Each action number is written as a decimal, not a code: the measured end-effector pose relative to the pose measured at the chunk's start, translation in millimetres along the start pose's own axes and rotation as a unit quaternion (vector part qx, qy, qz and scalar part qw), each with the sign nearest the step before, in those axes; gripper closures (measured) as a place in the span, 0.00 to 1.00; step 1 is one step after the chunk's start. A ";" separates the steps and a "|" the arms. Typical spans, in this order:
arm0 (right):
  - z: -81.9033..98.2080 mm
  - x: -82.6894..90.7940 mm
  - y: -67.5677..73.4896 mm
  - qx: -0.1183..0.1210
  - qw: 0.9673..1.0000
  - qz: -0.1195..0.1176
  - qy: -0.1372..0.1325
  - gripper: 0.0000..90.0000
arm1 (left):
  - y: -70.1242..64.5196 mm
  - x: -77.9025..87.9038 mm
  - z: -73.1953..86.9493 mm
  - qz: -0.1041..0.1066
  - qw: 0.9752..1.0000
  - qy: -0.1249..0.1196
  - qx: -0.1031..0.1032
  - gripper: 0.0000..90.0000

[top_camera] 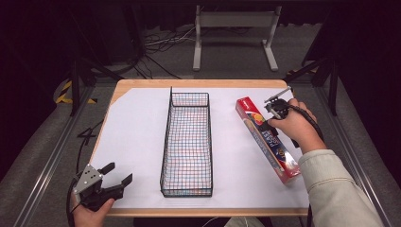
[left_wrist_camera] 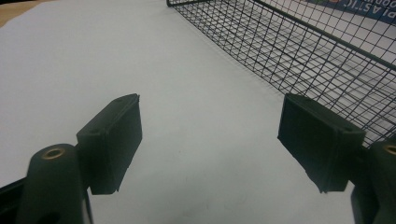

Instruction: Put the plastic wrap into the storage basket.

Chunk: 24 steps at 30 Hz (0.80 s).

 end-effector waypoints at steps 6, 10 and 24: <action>2.6 -7.5 1.4 -0.011 1.000 -0.013 0.019 0.16 | 0.6 0.5 0.0 -0.001 1.000 0.000 0.002 0.25; 4.9 -12.7 4.9 -0.011 0.999 -0.023 0.036 0.16 | 0.4 0.3 0.1 -0.001 1.000 0.000 0.002 0.25; 8.7 -36.2 11.8 -0.012 0.997 -0.027 0.066 0.15 | 0.8 -1.0 0.2 0.001 1.000 0.002 0.001 0.25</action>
Point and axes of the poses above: each handheld gripper's, and its own axes: x roughly backward along the jaws, z roughly out of its underside, y roughly to its left, the point moved 7 cm from there along -x, roughly forward along the jaws, and after that the axes turned 12 degrees about x, right-handed, at the moved point
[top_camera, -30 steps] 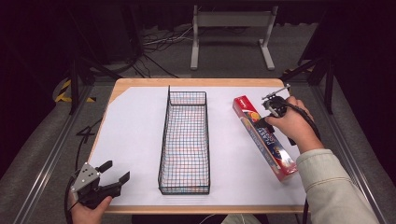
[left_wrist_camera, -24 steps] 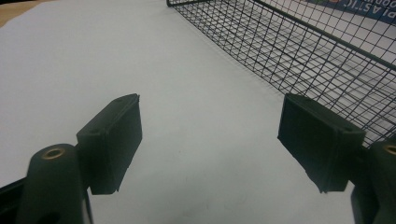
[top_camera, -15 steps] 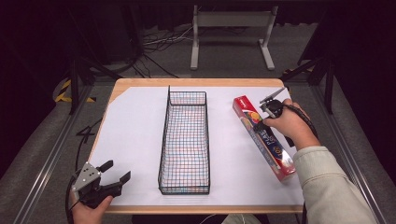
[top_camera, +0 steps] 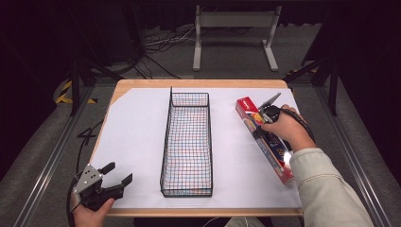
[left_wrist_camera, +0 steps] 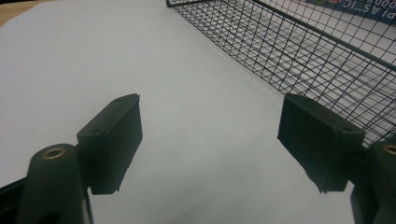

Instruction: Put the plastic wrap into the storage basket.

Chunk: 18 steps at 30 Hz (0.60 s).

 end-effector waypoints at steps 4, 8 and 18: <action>0.6 -6.5 1.8 -0.007 1.000 -0.001 0.002 0.17 | -0.5 -0.5 -0.6 0.001 1.000 -0.001 -0.001 0.25; 2.2 -11.2 3.7 -0.007 1.000 -0.004 0.011 0.21 | -1.0 -1.5 -0.8 0.002 1.000 0.000 -0.001 0.25; 4.8 -15.1 6.5 0.004 0.999 0.003 0.042 0.38 | -1.1 -2.0 -0.8 0.003 1.000 0.000 -0.001 0.25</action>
Point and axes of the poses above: each handheld gripper's, and its own axes: x roughly backward along the jaws, z roughly out of its underside, y roughly to its left, the point moved 7 cm from there along -x, roughly forward along the jaws, and after that the axes turned 12 degrees about x, right-handed, at the moved point
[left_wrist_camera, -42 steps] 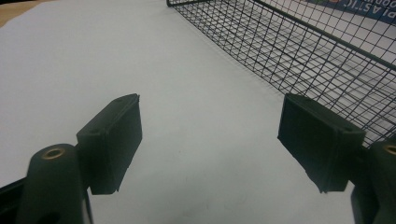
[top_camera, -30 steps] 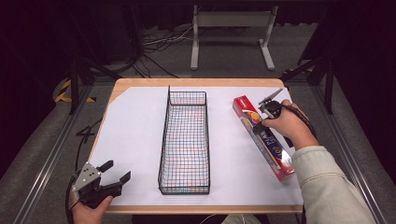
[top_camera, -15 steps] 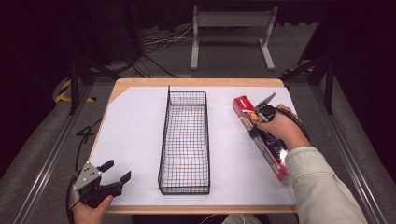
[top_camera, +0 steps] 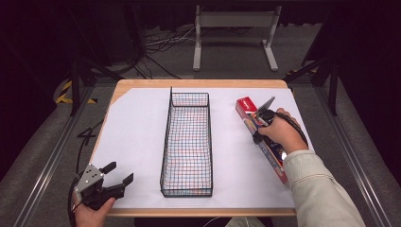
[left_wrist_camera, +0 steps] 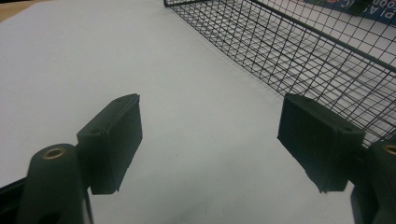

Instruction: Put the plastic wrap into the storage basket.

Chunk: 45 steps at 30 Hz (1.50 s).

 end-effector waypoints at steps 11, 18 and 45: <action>-0.6 1.2 -1.0 -0.011 1.000 0.004 0.009 0.41 | 0.4 0.8 0.2 -0.001 1.000 0.000 0.001 0.25; -0.8 2.6 -0.9 -0.019 1.000 0.001 0.006 0.43 | 0.8 0.7 0.1 -0.002 1.000 0.000 0.000 0.25; -7.9 61.0 2.5 -0.099 0.995 0.009 -0.008 0.44 | -1.8 -1.6 -1.9 0.002 1.000 -0.002 0.000 0.25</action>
Point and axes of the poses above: each handheld gripper's, and its own axes: x roughly backward along the jaws, z roughly out of its underside, y roughly to its left, the point moved 7 cm from there along -x, roughly forward along the jaws, and after that the axes turned 12 degrees about x, right-handed, at the moved point
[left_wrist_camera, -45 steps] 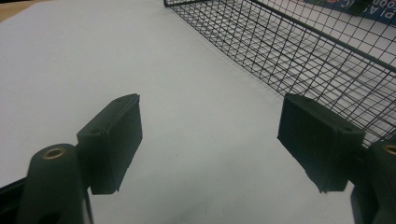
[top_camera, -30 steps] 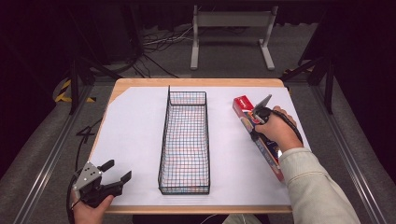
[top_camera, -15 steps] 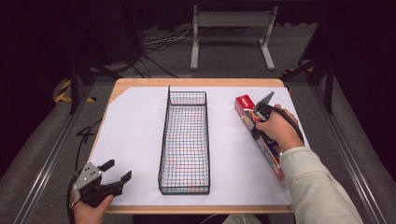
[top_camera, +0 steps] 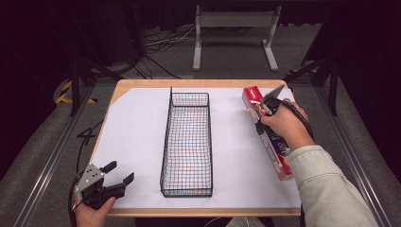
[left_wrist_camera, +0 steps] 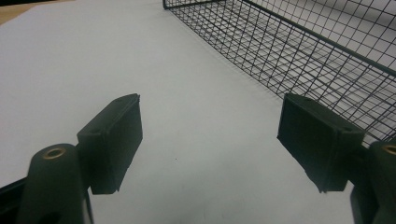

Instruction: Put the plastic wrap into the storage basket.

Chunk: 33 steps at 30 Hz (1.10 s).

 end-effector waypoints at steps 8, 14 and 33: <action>-3.5 17.7 3.7 -0.017 1.000 0.002 -0.006 0.44 | -0.1 -0.7 -0.2 0.000 1.000 0.002 -0.001 0.25; -7.3 30.1 8.6 -0.026 1.000 -0.001 -0.011 0.44 | 0.1 -0.7 0.1 0.001 1.000 0.002 0.000 0.25; -29.5 55.2 54.3 -0.107 0.994 -0.006 -0.016 0.44 | -1.5 -2.7 -1.3 0.004 1.000 0.000 -0.004 0.25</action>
Point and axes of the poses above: each handheld gripper's, and its own axes: x roughly backward along the jaws, z roughly out of its underside, y roughly to its left, the point moved 7 cm from there along -x, roughly forward along the jaws, and after that the axes turned 12 degrees about x, right-handed, at the moved point
